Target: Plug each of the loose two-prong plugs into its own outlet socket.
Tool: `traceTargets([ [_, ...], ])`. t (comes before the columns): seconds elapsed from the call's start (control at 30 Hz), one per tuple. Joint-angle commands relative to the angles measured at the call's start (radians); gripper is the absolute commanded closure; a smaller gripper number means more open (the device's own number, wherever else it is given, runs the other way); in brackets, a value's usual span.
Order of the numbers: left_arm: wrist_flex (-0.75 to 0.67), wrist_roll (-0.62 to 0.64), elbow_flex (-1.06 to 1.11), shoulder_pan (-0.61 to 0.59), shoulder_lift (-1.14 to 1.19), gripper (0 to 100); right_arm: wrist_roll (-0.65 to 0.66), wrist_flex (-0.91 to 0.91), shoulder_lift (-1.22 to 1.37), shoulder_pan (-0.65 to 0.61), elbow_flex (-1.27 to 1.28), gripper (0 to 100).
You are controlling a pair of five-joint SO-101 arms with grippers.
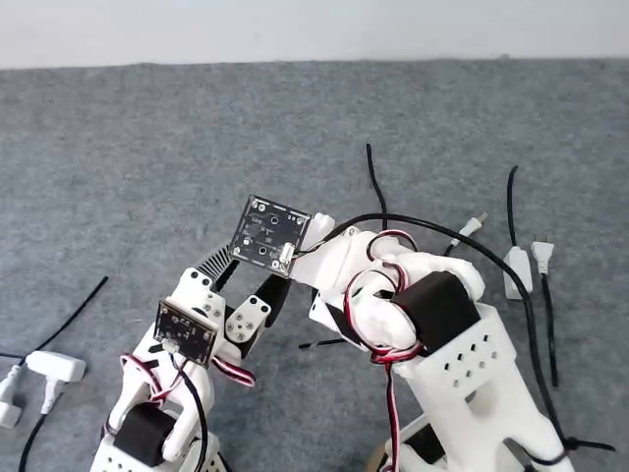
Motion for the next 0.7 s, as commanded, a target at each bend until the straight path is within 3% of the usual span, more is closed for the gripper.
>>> traceTargets([
  [0.0, -0.006, 0.008, 0.018, 0.051, 0.012, 81, -0.014, -0.002, -0.031, -0.035, -0.086, 99.0],
  [0.67, -0.006, 0.006, 0.041, 0.095, 0.012, 81, -0.074, -0.004, -0.031, -0.111, -0.086, 99.0],
])
